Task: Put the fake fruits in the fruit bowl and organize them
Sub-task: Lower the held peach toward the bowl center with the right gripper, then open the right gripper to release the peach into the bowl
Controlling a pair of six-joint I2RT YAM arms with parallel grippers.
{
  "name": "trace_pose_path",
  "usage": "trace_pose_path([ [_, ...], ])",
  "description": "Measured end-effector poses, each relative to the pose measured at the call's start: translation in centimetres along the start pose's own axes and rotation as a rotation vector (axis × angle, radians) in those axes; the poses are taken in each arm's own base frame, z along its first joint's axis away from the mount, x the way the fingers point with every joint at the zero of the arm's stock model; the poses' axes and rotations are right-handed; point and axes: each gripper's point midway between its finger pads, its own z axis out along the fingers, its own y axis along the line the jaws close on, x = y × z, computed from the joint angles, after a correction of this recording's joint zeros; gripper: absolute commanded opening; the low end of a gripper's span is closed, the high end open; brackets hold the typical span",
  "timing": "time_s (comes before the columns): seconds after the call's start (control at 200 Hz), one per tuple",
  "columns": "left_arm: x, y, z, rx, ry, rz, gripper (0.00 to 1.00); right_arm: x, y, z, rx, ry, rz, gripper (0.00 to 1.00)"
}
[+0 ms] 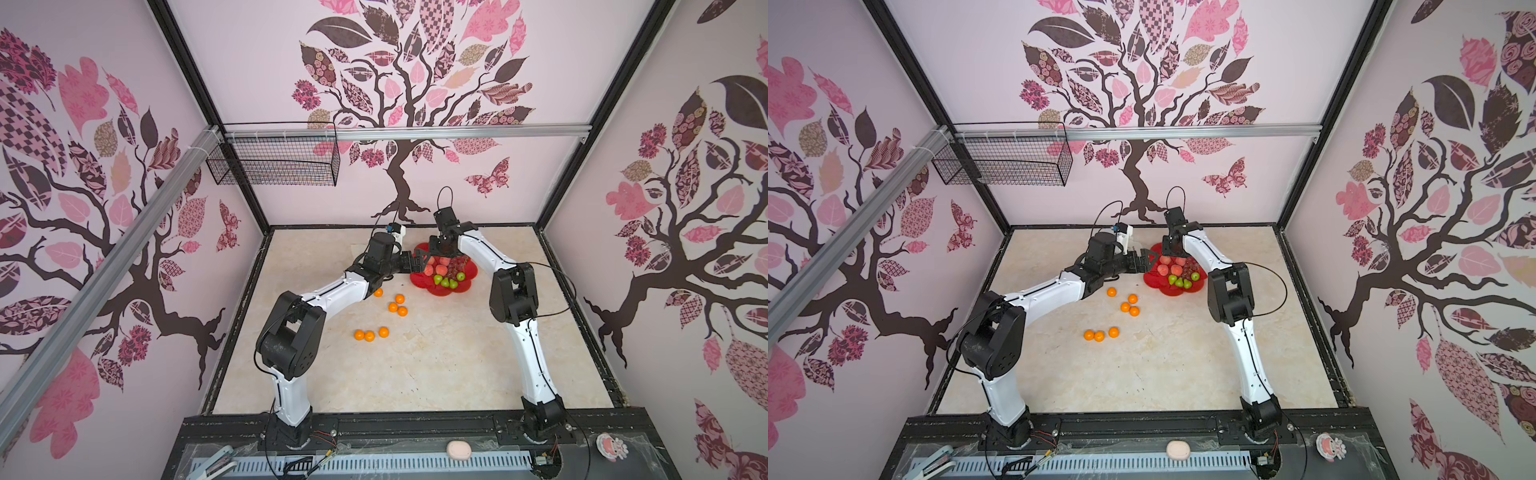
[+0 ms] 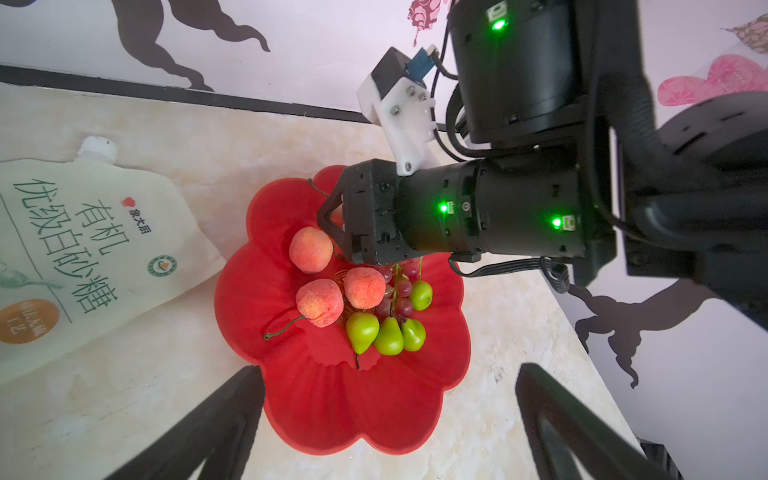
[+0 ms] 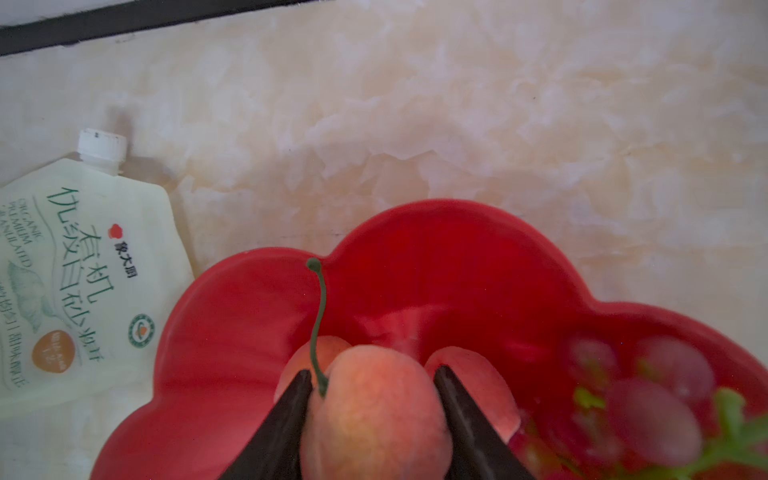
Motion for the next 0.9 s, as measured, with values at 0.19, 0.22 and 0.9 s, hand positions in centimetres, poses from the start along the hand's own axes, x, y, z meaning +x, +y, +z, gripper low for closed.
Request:
trace_pose_path([
  [0.19, -0.1, 0.0, 0.0, 0.0, -0.002, 0.001, 0.99, 0.2, 0.0, 0.3, 0.002, 0.004, -0.003, 0.51],
  [0.22, -0.1, 0.0, 0.0, 0.0, -0.002, 0.001, 0.98, 0.1, -0.1, 0.3, 0.002, 0.004, -0.003, 0.51],
  [0.9, 1.1, -0.5, 0.0, -0.017, 0.034, 0.05, 0.99, 0.3, -0.3, -0.4, 0.013, 0.006, -0.003, 0.58],
])
